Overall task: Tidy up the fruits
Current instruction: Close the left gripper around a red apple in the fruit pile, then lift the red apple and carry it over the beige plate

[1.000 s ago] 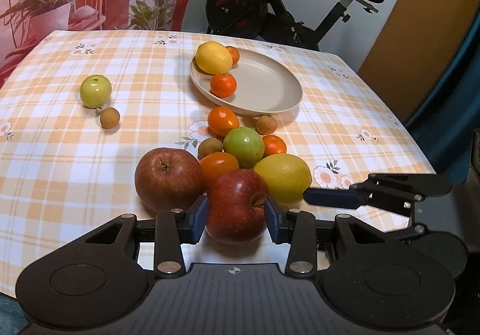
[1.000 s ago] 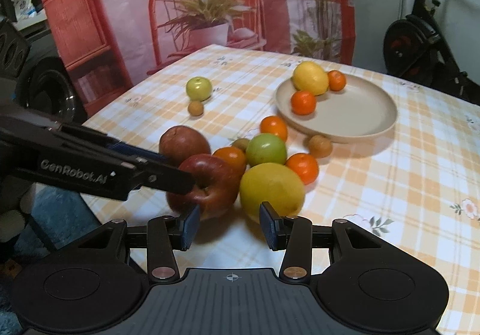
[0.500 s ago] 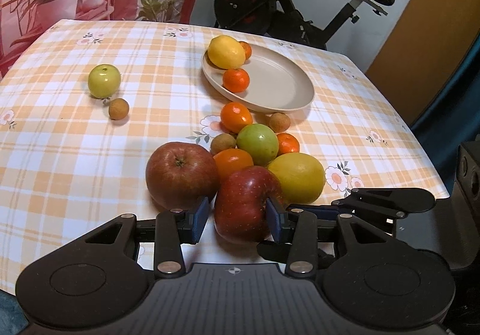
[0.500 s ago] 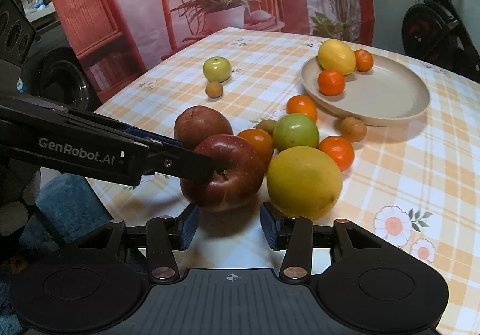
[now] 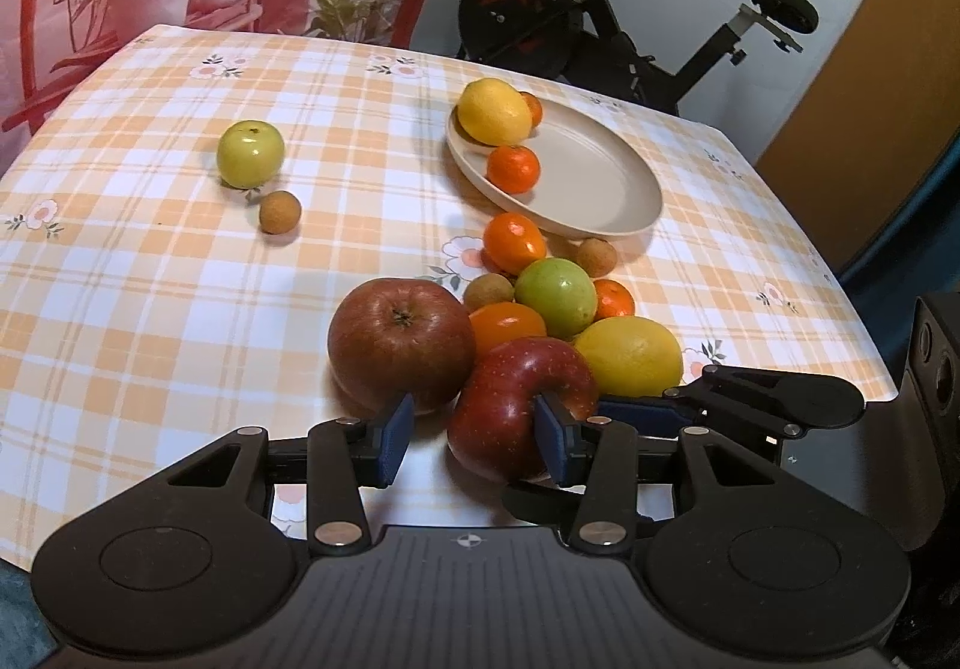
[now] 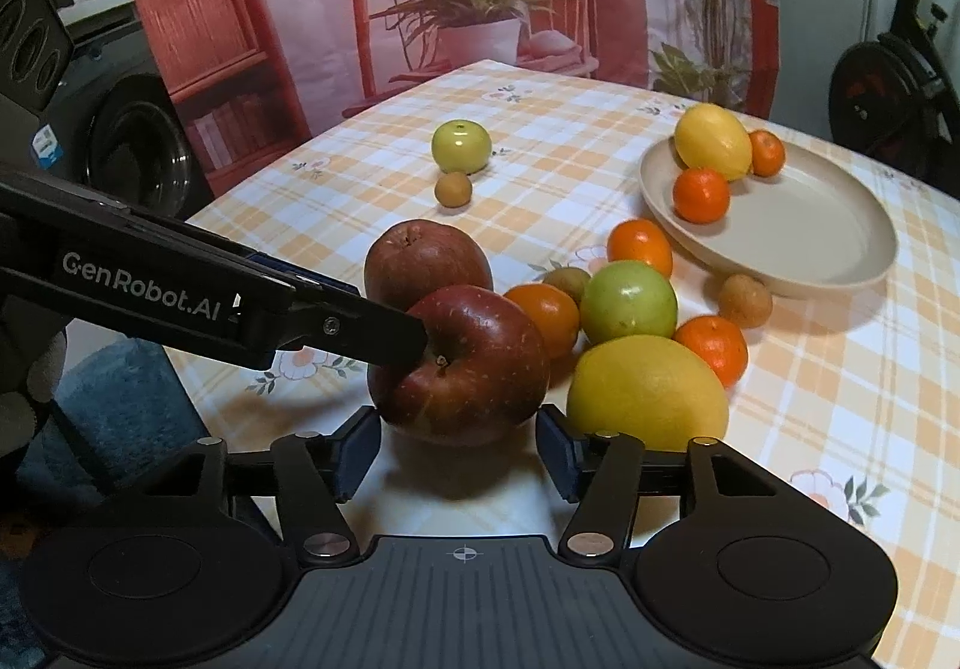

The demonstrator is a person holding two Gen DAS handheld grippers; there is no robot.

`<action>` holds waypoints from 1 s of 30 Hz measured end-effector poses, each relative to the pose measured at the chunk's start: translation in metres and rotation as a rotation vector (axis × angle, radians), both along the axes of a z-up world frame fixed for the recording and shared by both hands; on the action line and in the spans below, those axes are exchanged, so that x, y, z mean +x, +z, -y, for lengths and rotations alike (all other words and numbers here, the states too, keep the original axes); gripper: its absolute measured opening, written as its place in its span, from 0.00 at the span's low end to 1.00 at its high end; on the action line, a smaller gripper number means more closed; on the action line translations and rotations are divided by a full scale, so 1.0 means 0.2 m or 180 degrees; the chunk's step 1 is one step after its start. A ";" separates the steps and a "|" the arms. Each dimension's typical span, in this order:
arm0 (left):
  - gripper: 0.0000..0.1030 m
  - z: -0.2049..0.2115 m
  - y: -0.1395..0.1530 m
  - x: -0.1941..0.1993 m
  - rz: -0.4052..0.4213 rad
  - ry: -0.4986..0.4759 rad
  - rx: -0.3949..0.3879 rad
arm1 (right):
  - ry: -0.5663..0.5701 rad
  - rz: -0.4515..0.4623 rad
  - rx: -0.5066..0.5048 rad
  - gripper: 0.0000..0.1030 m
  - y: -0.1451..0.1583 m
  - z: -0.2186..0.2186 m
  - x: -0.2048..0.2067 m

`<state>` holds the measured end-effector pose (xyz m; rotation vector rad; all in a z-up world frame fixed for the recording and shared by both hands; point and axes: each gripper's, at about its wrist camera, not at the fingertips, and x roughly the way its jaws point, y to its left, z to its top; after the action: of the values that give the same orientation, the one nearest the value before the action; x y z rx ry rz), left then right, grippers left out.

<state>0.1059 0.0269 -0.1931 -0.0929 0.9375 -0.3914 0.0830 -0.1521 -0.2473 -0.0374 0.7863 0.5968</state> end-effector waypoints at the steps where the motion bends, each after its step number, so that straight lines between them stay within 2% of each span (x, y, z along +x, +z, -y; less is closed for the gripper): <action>1: 0.47 0.00 0.00 0.00 0.0001 0.0012 -0.0001 | 0.0008 0.0019 -0.0014 0.54 0.00 -0.01 0.00; 8: 0.45 -0.01 0.00 0.01 -0.0034 -0.0002 -0.0106 | 0.0051 0.0102 -0.0055 0.56 0.01 -0.03 0.02; 23: 0.47 -0.04 -0.05 0.07 -0.0226 -0.0012 -0.0434 | 0.0079 0.0141 -0.0168 0.58 0.01 -0.05 0.03; 30: 0.46 -0.04 -0.06 0.07 -0.0229 -0.0013 -0.0489 | 0.0074 0.0161 -0.0205 0.59 0.01 -0.07 0.03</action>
<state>0.1198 0.0342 -0.2058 -0.2467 0.9778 -0.4660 0.0885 -0.1389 -0.2462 -0.1205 0.7568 0.5904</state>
